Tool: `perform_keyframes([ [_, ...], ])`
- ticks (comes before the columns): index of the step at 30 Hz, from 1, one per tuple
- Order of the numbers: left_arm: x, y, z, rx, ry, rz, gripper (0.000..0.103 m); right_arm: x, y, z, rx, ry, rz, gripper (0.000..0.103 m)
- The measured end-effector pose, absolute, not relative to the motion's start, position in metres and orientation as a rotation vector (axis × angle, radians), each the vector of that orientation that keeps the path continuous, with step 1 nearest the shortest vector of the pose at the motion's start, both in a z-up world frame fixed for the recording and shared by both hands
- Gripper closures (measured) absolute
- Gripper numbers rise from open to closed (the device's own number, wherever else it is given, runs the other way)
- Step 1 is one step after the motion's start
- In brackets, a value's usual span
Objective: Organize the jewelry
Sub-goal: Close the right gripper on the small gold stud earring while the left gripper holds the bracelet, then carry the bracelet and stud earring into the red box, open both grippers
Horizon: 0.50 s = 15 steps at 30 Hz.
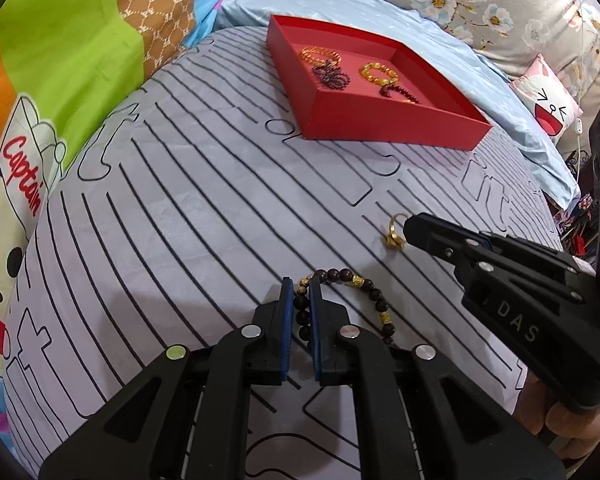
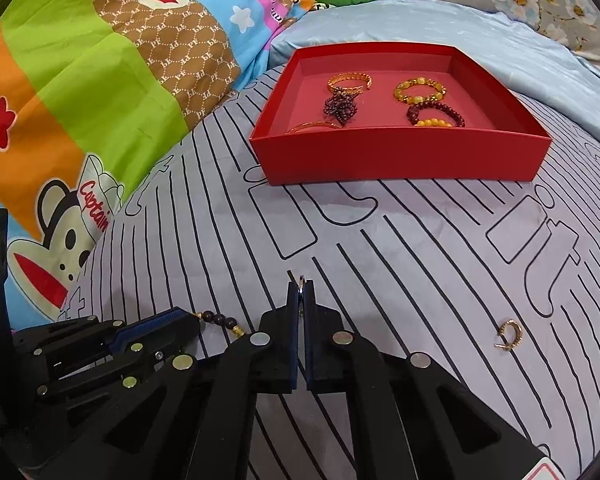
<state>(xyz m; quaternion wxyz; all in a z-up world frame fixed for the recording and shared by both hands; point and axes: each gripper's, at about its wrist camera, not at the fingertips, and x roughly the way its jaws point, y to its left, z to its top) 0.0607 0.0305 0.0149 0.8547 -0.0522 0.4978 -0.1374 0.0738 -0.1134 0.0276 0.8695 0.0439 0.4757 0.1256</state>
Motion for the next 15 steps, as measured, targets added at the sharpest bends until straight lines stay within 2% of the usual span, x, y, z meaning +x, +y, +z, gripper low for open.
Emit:
perform_keyframes([
  [15, 0.068, 0.003, 0.068, -0.099, 0.959, -0.390, 0.096, 0.050, -0.168, 0.068, 0.156, 0.914, 0.195, 0.101],
])
